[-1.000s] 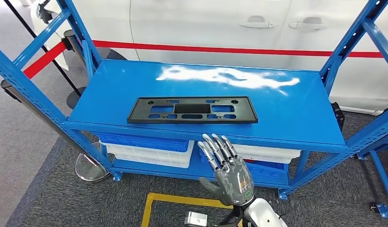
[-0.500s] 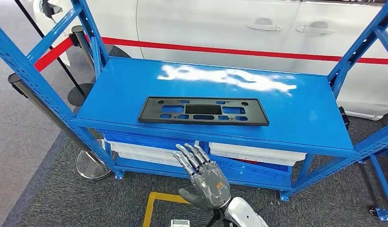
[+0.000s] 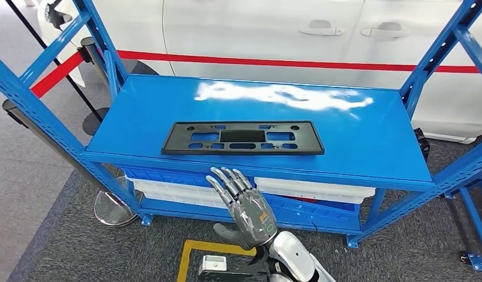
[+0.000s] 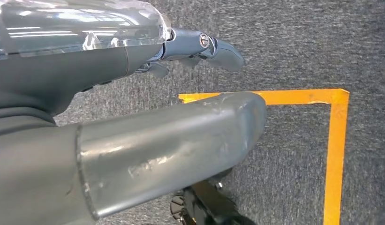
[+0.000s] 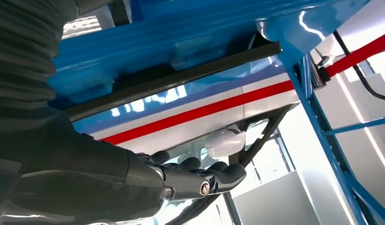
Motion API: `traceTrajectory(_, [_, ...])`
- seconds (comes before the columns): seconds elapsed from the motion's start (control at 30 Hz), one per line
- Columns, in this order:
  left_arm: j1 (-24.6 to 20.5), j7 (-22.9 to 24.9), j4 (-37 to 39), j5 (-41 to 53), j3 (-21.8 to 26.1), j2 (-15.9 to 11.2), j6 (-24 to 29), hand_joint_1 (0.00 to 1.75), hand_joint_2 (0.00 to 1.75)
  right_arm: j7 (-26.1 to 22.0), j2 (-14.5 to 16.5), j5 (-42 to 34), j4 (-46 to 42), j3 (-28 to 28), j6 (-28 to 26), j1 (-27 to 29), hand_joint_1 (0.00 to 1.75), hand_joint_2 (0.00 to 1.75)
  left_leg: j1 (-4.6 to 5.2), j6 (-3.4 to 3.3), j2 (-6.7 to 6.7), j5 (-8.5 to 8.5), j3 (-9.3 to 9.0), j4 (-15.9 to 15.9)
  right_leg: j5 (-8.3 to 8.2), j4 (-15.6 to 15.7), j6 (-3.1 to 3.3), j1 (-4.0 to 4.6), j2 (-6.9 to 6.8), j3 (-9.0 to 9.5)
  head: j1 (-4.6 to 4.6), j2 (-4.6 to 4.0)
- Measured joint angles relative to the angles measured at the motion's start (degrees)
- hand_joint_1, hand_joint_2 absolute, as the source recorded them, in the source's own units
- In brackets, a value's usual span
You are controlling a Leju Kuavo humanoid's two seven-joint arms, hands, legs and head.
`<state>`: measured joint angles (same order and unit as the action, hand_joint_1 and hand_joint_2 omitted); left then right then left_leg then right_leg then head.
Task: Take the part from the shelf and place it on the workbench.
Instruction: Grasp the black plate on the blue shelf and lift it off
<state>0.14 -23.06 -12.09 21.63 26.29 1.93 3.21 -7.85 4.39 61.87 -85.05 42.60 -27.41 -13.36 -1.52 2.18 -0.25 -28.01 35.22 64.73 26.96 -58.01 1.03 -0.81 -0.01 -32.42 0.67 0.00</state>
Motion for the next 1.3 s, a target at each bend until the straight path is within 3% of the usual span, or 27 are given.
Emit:
traceTrajectory(0.07, [-0.12,0.10,0.00,0.44,0.14,-0.04,-0.20,0.00,0.00,0.67,0.49,0.49,0.62,-0.03,-0.24,-0.86,0.00,1.75,0.09,-0.44,-0.10,1.47,-2.24,-4.95,0.28,-0.41,-0.62,0.18,0.09,-0.11,0.08,0.00])
traceTrajectory(0.2, [-0.13,0.13,0.00,0.99,0.57,-0.02,-0.37,0.00,0.00,1.96,1.23,2.01,1.96,-0.30,-1.08,-2.04,0.00,1.75,0.31,-2.20,-0.18,1.51,-2.41,-5.84,0.67,-0.84,-1.80,0.14,0.10,-0.38,-0.04,0.00])
traceTrajectory(0.27, [-0.18,0.13,0.00,1.48,0.75,-0.01,-0.47,0.00,0.00,3.05,1.50,3.75,2.85,-0.67,-1.87,-2.60,0.00,1.75,0.27,-3.06,-0.11,1.66,-2.49,-6.07,3.08,-4.87,-2.21,0.01,0.06,-2.28,-0.19,0.00])
traceTrajectory(0.33, [-0.23,0.16,0.00,2.00,0.90,-0.01,-0.54,0.00,0.00,4.70,1.62,6.29,4.25,-1.34,-2.97,-3.06,0.00,1.75,0.48,-3.52,-0.09,1.59,-2.47,-6.08,6.35,-12.41,-2.30,0.04,0.04,-6.15,-0.29,0.00])
traceTrajectory(0.37, [-0.21,0.19,0.00,2.21,0.94,-0.01,-0.55,0.00,0.00,5.44,1.65,7.38,5.07,-1.77,-3.43,-3.19,0.00,1.75,0.62,-3.63,-0.11,1.54,-2.50,-6.07,7.13,-15.42,-2.26,0.05,0.04,-7.84,-0.30,0.00])
traceTrajectory(0.4, [-0.18,0.21,0.00,2.42,0.97,-0.01,-0.57,0.00,0.00,5.97,1.67,8.19,5.86,-2.22,-3.77,-3.29,0.00,1.75,0.77,-3.71,-0.15,1.49,-2.58,-6.07,6.79,-16.59,-2.13,0.08,0.04,-8.69,-0.30,0.00])
traceTrajectory(0.43, [-0.16,0.23,0.00,2.65,1.00,-0.01,-0.61,0.00,0.00,6.32,1.72,8.79,6.60,-2.66,-4.03,-3.43,0.00,1.75,0.95,-3.77,-0.19,1.42,-2.72,-6.07,5.38,-15.55,-1.85,0.17,0.05,-8.47,-0.32,0.00])
traceTrajectory(0.5, [-0.16,0.24,0.00,2.89,1.06,0.05,-0.68,0.00,0.00,6.68,1.98,9.49,7.78,-3.51,-4.39,-3.93,0.00,1.75,1.24,-3.81,-0.27,1.22,-3.09,-6.07,1.14,-8.37,-0.70,0.60,0.04,-5.39,-0.33,0.00])
traceTrajectory(0.57, [-0.23,0.24,0.01,2.96,1.15,0.21,-0.76,0.00,0.00,6.91,2.38,9.87,8.73,-4.24,-4.70,-4.45,0.00,1.75,1.49,-3.53,-0.27,0.98,-3.21,-6.03,-1.04,-2.19,0.34,1.10,-0.08,-2.59,-0.20,0.00])
traceTrajectory(0.63, [-0.27,0.25,0.01,3.09,1.26,0.28,-0.81,0.00,0.00,7.24,2.66,10.40,9.58,-4.78,-4.96,-4.69,0.00,1.75,1.43,-2.92,-0.19,0.83,-3.20,-6.11,-1.03,-0.75,0.59,1.43,-0.10,-2.00,-0.11,0.00])
traceTrajectory(0.73, [-0.38,0.27,-0.01,3.85,1.39,0.19,-0.87,0.00,0.00,8.22,3.11,12.05,11.08,-5.64,-5.28,-4.89,0.00,1.75,1.32,-1.95,-0.04,-0.19,-2.98,-5.00,-1.36,0.42,0.75,0.89,-0.10,-1.23,-0.15,0.00])
traceTrajectory(0.8, [-0.40,0.26,0.00,4.26,1.57,0.16,-0.93,0.00,0.00,8.75,3.34,12.80,12.46,-6.19,-5.67,-5.14,0.00,1.75,1.08,-1.38,-0.02,-2.94,-0.61,0.21,-1.41,0.94,0.92,0.60,-0.26,-0.68,0.02,-0.01])
traceTrajectory(0.87, [-0.34,0.26,0.00,4.64,1.94,0.10,-0.97,0.00,0.00,9.17,3.39,13.24,14.00,-6.78,-6.10,-5.18,0.00,1.75,0.73,-0.80,-0.02,-5.49,3.08,7.09,-1.21,0.88,1.01,0.55,-0.32,-0.54,0.16,-0.01])
traceTrajectory(0.9, [-0.27,0.27,0.00,4.83,2.13,0.08,-1.00,0.00,0.00,9.33,3.39,13.40,14.76,-7.12,-6.29,-5.15,0.00,1.75,0.53,-0.54,-0.01,-5.45,4.17,8.71,-1.07,0.81,0.96,0.52,-0.31,-0.48,0.18,-0.01])
traceTrajectory(0.93, [-0.20,0.27,0.00,4.99,2.26,0.07,-1.03,0.00,0.00,9.46,3.39,13.54,15.50,-7.49,-6.50,-5.13,0.00,1.75,0.32,-0.31,0.00,-4.23,4.22,8.11,-0.89,0.69,0.82,0.43,-0.25,-0.38,0.21,0.00])
traceTrajectory(1.0, [-0.14,0.28,0.00,5.36,2.42,0.00,-1.08,0.00,0.00,9.54,3.40,13.70,16.66,-8.21,-6.89,-5.13,0.00,1.75,-0.09,0.04,0.07,-0.07,1.53,1.48,-0.35,0.26,0.31,0.21,-0.14,-0.09,0.22,0.00])
traceTrajectory(1.03, [-0.16,0.29,0.00,5.59,2.50,-0.03,-1.11,0.00,0.00,9.55,3.42,13.76,17.09,-8.58,-7.05,-5.16,0.00,1.75,-0.07,0.06,0.04,1.34,-0.03,-1.99,-0.03,-0.06,-0.03,0.21,-0.08,-0.04,0.28,0.00])
traceTrajectory(1.1, [-0.24,0.30,0.00,5.89,2.69,-0.07,-1.17,0.00,0.00,9.51,3.46,13.89,17.71,-9.22,-7.26,-5.20,0.00,1.75,0.12,-0.57,-0.10,1.97,-1.51,-5.26,0.35,-0.44,-0.65,0.36,-0.02,-0.10,0.32,0.00])
traceTrajectory(1.23, [-0.24,0.32,0.00,5.94,2.86,-0.12,-1.21,0.00,0.00,9.46,3.56,13.96,18.52,-10.12,-7.39,-5.24,0.00,1.75,0.24,-2.54,-0.18,1.93,-1.69,-5.64,1.18,-1.31,-1.65,0.18,0.02,-0.37,0.11,0.00])
traceTrajectory(1.3, [-0.29,0.32,0.00,5.93,2.87,-0.12,-1.21,0.00,0.00,9.46,3.56,13.96,18.76,-10.43,-7.46,-5.26,0.00,1.75,0.21,-3.25,-0.14,1.94,-1.82,-5.80,3.89,-6.22,-2.02,0.05,0.00,-2.71,-0.13,0.00])
